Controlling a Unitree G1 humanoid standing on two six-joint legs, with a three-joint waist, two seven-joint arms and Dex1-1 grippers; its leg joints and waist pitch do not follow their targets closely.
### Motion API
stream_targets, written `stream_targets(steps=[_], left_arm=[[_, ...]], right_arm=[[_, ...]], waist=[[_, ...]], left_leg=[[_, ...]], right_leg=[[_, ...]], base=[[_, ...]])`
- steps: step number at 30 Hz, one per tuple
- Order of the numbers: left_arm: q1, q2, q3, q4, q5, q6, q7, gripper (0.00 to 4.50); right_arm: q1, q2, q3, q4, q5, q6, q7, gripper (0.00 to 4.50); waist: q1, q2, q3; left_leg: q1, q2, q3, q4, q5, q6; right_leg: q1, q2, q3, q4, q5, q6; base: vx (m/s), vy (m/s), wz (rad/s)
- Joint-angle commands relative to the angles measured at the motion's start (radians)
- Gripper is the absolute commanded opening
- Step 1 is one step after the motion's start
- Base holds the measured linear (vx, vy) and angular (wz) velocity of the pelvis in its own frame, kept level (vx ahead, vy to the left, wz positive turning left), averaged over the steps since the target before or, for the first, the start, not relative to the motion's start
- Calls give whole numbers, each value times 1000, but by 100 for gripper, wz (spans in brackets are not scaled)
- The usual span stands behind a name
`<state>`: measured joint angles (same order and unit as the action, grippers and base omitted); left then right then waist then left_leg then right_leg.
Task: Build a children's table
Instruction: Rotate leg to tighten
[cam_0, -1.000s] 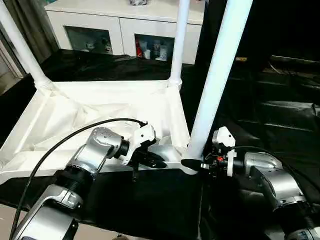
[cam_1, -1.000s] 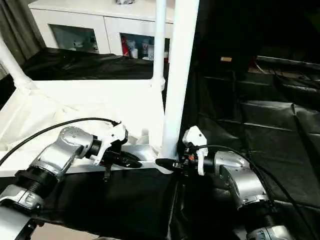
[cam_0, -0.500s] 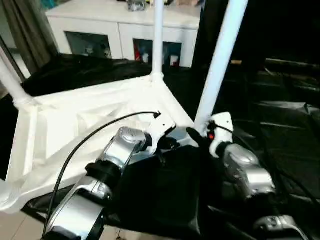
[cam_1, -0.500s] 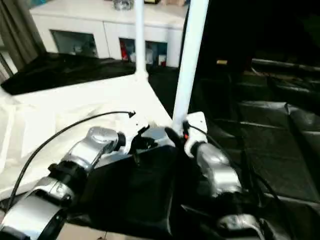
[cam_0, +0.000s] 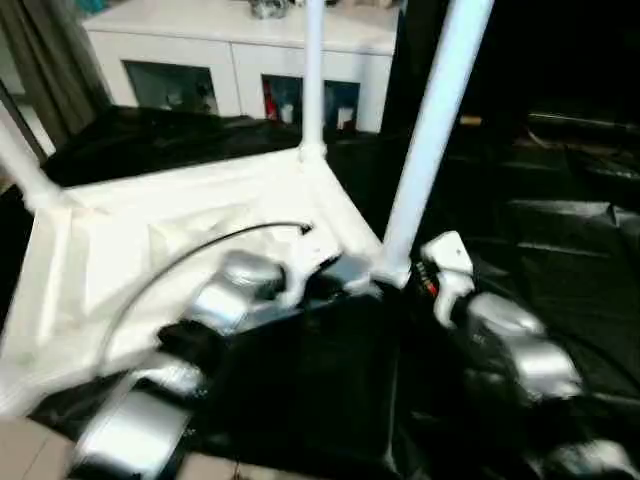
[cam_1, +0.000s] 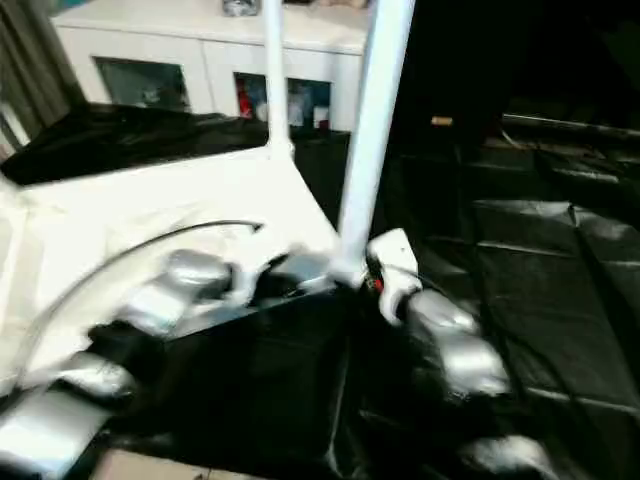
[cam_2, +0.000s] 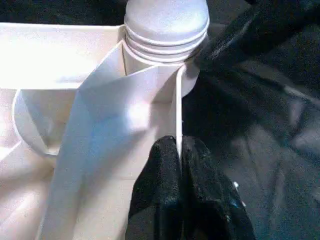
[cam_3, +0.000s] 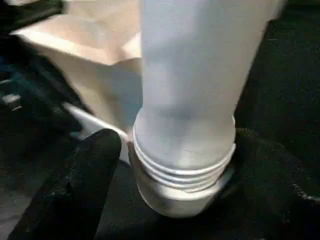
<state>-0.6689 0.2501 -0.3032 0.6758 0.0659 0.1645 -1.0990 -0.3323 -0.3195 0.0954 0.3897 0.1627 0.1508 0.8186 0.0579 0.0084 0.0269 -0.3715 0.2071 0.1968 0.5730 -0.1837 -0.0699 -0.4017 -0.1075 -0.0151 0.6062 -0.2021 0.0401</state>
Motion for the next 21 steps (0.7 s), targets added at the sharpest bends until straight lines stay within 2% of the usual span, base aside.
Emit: stream_targets(steps=[1,2,3,8,9,10,11,13,17,21], left_arm=[[30,4,-26,-14,-35,-15,-75,0],[42,28,-26,-35,-50,0,-113,0],[49,41,-28,-43,-51,4,-128,0],[76,91,-27,-66,-57,8,-179,0],[84,102,-23,-74,-56,5,-192,0],[85,104,-21,-75,-55,5,-194,0],[87,106,-21,-78,-56,6,-196,0],[89,107,-20,-79,-54,5,-191,0],[92,110,-19,-89,-55,9,-182,0],[86,103,-14,-86,-55,9,-175,0]], right_arm=[[6,-14,35,-49,28,14,94,375],[11,-38,35,-62,38,18,139,375],[13,-45,33,-68,46,20,157,375],[20,-71,40,-94,90,34,235,375],[23,-78,47,-101,97,42,262,375],[24,-79,49,-101,96,42,268,375],[25,-80,49,-102,96,42,273,360],[23,-72,52,-94,94,38,271,360],[20,-50,52,-75,93,30,266,317],[17,-38,34,-63,102,26,239,289]], waist=[[2,-13,-46],[5,-12,-48],[4,-11,-48],[7,-12,-48],[8,-12,-48],[8,-20,-47],[10,-15,-48],[9,-16,-46],[8,-16,-47],[7,-15,-49]], left_leg=[[3,12,-6,-67,-241,41],[3,12,-5,-62,-196,58],[2,12,-3,-60,-176,70],[7,14,1,-57,-152,93],[6,14,1,-57,-153,92],[6,15,2,-57,-155,94],[8,16,1,-57,-158,92],[7,16,2,-57,-160,90],[8,15,1,-58,-159,80],[8,13,2,-55,-141,83]], right_leg=[[40,-14,11,-78,-130,-209],[42,-13,10,-68,-44,-239],[44,-11,9,-63,-2,-256],[44,-12,7,-58,30,-287],[46,-12,7,-58,23,-288],[46,-12,7,-59,17,-287],[44,-15,8,-58,5,-287],[43,-15,9,-59,-3,-285],[43,-16,9,-60,-25,-277],[44,-14,10,-57,8,-283]], base=[[0,0,0],[0,0,0],[0,0,0],[0,0,0],[0,0,0],[0,0,0],[0,0,0],[0,0,0],[0,0,0],[0,0,0]])
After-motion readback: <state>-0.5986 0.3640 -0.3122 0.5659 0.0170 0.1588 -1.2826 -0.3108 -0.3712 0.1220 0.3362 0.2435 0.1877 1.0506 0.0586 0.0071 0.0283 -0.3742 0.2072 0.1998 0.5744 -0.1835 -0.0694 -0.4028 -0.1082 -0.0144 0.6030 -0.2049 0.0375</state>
